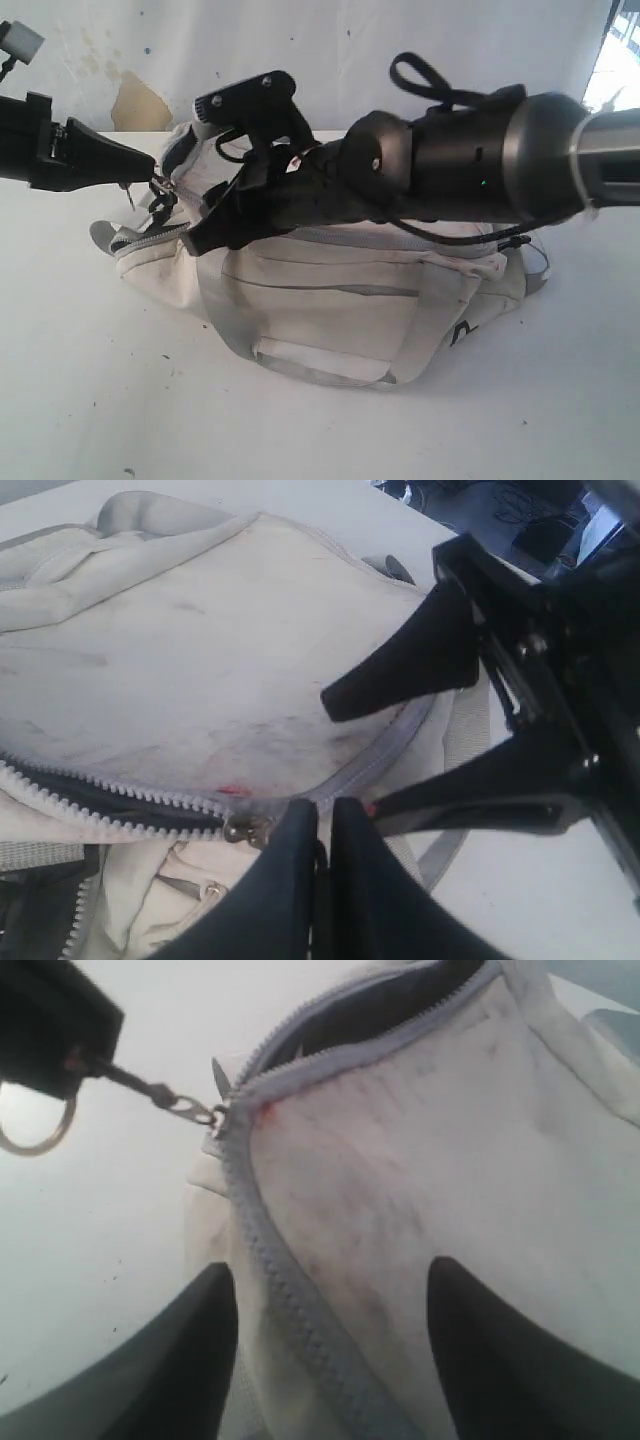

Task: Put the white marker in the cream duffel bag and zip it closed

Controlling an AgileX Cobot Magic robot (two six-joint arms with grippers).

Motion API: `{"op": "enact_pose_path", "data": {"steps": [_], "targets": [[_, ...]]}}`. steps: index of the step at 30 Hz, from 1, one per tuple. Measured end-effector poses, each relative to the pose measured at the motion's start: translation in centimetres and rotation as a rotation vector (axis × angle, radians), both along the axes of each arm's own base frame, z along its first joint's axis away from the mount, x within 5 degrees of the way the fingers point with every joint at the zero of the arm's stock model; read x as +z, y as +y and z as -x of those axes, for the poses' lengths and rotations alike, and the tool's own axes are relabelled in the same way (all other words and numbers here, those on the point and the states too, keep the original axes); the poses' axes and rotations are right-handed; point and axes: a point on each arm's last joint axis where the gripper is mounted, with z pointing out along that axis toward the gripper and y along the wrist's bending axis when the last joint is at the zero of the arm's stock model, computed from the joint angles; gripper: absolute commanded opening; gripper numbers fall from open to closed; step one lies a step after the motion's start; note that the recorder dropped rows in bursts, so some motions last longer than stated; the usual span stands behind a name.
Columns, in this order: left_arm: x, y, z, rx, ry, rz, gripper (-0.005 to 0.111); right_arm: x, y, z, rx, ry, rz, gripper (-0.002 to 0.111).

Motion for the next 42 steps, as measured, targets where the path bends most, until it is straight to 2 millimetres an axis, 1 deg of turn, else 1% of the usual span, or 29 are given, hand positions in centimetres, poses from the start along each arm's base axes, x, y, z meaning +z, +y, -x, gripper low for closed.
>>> {"op": "enact_pose_path", "data": {"steps": [3,5,7,8,9,13,21,28,31,35,37,38,39,40,41,42], "targets": [[0.0,0.0,0.0,0.005,-0.002,-0.003,0.000,-1.1,1.4,0.5,0.016,-0.024,0.003,0.046],[0.0,0.0,-0.1,0.006,-0.002,-0.003,0.000,-1.5,2.0,0.5,0.025,-0.082,0.010,0.039],[0.0,0.0,-0.1,0.006,-0.002,-0.003,0.000,-1.8,2.1,0.2,0.013,-0.111,0.005,0.022],[0.0,0.0,-0.1,0.006,-0.002,-0.003,0.000,-1.9,2.1,0.1,0.012,-0.113,0.007,0.006],[-0.1,0.1,-0.2,0.018,-0.006,-0.010,0.000,-2.1,2.2,0.1,0.015,-0.107,0.014,0.000],[-0.3,0.6,-1.0,0.120,-0.023,-0.054,0.000,-2.6,2.2,0.4,0.056,-0.093,0.058,0.000],[-0.7,1.2,-2.2,0.277,-0.025,-0.111,0.000,-2.7,2.3,0.6,0.115,-0.112,0.111,0.000],[-0.5,1.7,-3.3,0.455,-0.018,-0.086,0.000,-2.4,2.4,0.5,0.134,-0.143,0.126,0.000],[-0.4,1.9,-3.6,0.504,-0.026,-0.061,0.000,-2.4,2.4,0.5,0.152,-0.159,0.142,0.000],[-0.1,2.1,-4.0,0.533,-0.093,-0.060,0.000,-2.3,2.5,0.5,0.178,-0.180,0.165,0.000],[-0.1,2.2,-4.5,0.541,-0.161,-0.076,0.000,-2.4,2.5,0.6,0.201,-0.187,0.187,0.000],[-0.2,2.5,-5.4,0.568,-0.177,-0.082,0.000,-2.6,2.4,0.8,0.220,-0.177,0.204,0.000],[-0.2,2.6,-5.8,0.581,-0.175,-0.079,0.000,-2.7,2.4,0.9,0.231,-0.168,0.213,0.000],[-0.5,2.7,-6.9,0.606,-0.163,-0.071,0.000,-3.0,2.4,1.1,0.249,-0.146,0.229,0.000],[-0.5,2.8,-7.3,0.617,-0.153,-0.062,0.000,-3.1,2.3,1.2,0.258,-0.133,0.237,0.000],[-0.6,3.1,-8.5,0.639,-0.132,-0.050,0.000,-3.2,2.3,1.3,0.271,-0.121,0.249,0.000]]}}
